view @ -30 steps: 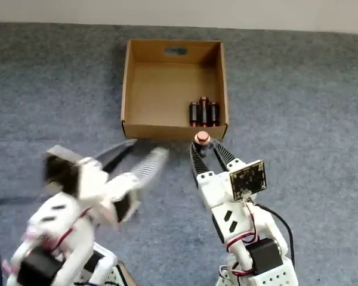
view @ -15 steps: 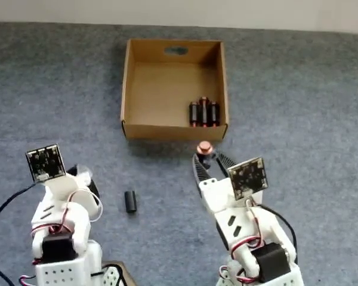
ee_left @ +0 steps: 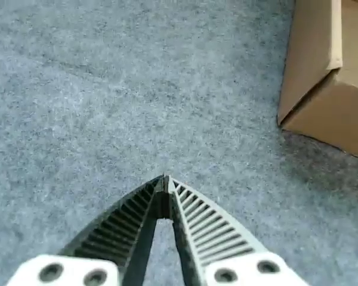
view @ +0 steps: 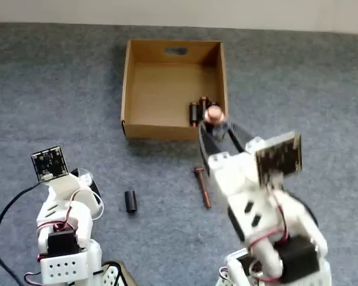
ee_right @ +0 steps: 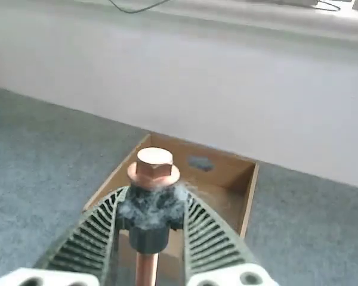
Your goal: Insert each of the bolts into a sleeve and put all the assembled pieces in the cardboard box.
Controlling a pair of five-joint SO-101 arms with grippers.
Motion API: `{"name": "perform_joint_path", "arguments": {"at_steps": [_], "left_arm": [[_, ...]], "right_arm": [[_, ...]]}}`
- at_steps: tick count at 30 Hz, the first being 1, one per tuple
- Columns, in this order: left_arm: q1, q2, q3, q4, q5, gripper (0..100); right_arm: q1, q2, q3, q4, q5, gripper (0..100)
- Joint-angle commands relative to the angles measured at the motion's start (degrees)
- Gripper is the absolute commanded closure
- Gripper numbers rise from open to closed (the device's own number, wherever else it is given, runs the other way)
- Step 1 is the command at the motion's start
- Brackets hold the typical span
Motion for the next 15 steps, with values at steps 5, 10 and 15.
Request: {"name": "perform_joint_path", "arguments": {"at_steps": [5,10,15], "left_arm": [[3.03,0.48,1.10,3.08,-0.26,99],[7.34,0.40,1.10,5.89,-0.26,99],[7.52,0.40,1.10,6.15,-0.35,99]], "right_arm": [[-0.22,37.41,-23.16,-0.22,-0.53,98.9],[-0.48,59.65,-38.11,-0.31,-0.53,98.9],[0.13,78.81,-54.73,0.04,-7.38,99.1]]}}
